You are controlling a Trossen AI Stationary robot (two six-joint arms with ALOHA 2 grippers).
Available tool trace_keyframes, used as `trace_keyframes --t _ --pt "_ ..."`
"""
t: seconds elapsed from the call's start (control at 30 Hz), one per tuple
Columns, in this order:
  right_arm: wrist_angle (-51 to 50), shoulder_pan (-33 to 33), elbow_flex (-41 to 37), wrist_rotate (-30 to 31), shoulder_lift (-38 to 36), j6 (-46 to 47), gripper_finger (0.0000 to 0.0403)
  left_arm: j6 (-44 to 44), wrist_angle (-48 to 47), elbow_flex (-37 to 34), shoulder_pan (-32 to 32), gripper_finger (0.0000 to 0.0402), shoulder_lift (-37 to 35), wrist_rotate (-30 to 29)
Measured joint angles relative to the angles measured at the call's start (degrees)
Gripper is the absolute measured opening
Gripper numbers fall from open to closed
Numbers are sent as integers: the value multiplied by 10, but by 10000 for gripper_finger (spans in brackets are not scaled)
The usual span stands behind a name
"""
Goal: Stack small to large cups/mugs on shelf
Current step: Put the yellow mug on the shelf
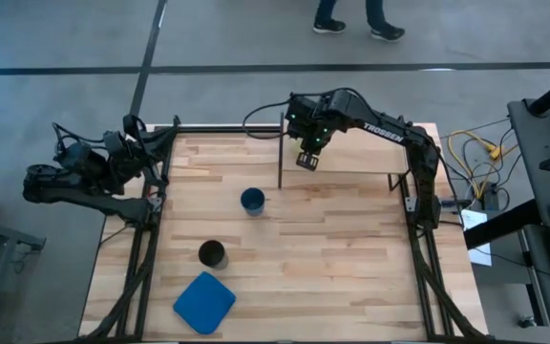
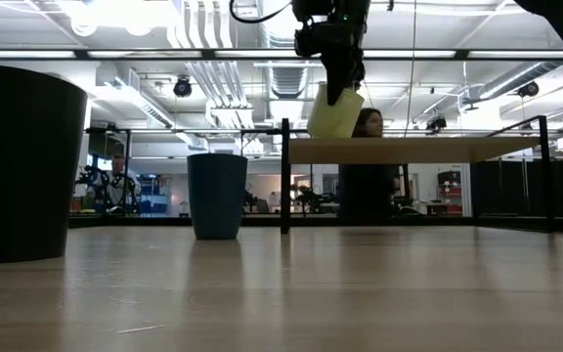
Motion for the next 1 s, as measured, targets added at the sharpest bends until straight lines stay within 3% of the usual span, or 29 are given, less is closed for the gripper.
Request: trace_keyframes --t 1.0 --pt "-3 -2 -12 -14 -1 -7 13 0 0 0 0 1 0 0"
